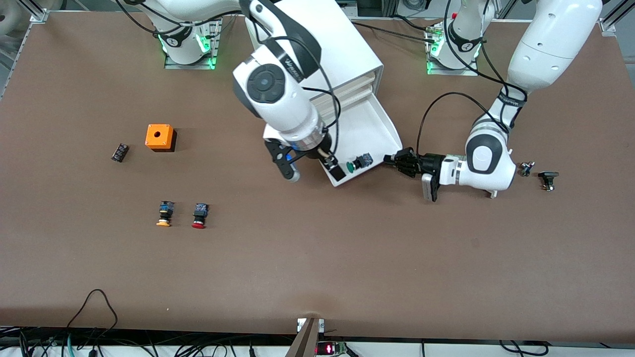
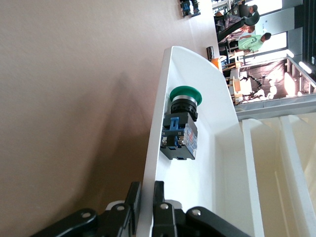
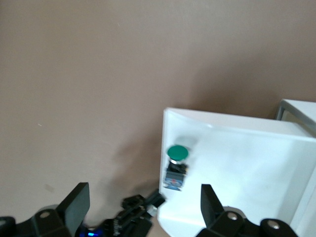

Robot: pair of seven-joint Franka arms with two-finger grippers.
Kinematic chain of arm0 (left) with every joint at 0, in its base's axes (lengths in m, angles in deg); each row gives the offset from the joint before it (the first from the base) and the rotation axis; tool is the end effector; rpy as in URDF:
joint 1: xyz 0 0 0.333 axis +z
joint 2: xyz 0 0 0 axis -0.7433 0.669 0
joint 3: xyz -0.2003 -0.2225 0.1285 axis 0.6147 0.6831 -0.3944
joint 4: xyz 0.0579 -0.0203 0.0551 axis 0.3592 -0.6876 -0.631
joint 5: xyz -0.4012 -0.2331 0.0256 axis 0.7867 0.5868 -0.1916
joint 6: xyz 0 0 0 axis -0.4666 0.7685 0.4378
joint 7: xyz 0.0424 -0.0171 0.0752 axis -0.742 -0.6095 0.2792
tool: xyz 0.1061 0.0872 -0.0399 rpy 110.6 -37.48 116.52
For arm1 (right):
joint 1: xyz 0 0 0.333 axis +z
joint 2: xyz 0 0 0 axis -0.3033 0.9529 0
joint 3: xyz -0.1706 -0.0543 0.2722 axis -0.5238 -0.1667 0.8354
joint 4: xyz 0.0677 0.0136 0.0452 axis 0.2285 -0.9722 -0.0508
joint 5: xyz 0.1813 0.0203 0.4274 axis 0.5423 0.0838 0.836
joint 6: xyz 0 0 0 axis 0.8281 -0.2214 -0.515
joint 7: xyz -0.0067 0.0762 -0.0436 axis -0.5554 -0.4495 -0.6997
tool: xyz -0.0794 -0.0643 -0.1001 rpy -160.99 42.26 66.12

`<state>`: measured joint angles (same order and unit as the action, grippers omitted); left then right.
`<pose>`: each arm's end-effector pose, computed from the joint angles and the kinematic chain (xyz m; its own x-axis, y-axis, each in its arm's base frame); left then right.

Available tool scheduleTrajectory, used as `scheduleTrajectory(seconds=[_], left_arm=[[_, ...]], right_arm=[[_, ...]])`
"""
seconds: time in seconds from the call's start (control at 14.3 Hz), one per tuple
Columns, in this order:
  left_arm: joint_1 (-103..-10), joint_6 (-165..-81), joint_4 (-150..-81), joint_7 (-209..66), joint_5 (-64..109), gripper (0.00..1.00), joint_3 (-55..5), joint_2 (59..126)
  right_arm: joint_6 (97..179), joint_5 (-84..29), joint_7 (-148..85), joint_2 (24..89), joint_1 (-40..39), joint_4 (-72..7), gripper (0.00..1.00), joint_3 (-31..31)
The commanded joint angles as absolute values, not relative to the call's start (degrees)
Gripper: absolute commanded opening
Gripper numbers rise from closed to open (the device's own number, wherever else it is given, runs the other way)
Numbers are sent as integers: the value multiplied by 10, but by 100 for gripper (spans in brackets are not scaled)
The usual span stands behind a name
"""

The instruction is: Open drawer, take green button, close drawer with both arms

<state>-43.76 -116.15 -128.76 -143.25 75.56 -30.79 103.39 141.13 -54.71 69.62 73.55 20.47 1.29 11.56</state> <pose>0.5794 -0.1862 0.0777 0.9125 -0.3759 0.1615 -0.2955 -0.3326 0.8956 0.6184 0.5906 0.3730 0.5440 -0.7995 -0.2548 -0.8387 -0.5089 -0.1941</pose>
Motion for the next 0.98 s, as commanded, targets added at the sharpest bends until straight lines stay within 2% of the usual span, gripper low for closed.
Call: scheduleTrajectory(seconds=[0.0, 0.42, 0.7, 0.91], left_arm=[[-437, -1160, -1260, -1430, 725, 99, -312, 1045], [-424, -1122, -1241, -1395, 710, 100, -322, 1025], [-404, -1003, -1106, -1221, 547, 100, -328, 1018], [-404, -930, -1019, -1125, 455, 100, -329, 1012]], right_arm=[[1425, -546, 711, 762, 229, 35, 99, 112], [1495, -547, 736, 805, 265, 35, 99, 111], [1507, -575, 750, 836, 292, 35, 99, 108], [1557, -581, 765, 861, 293, 36, 99, 108]])
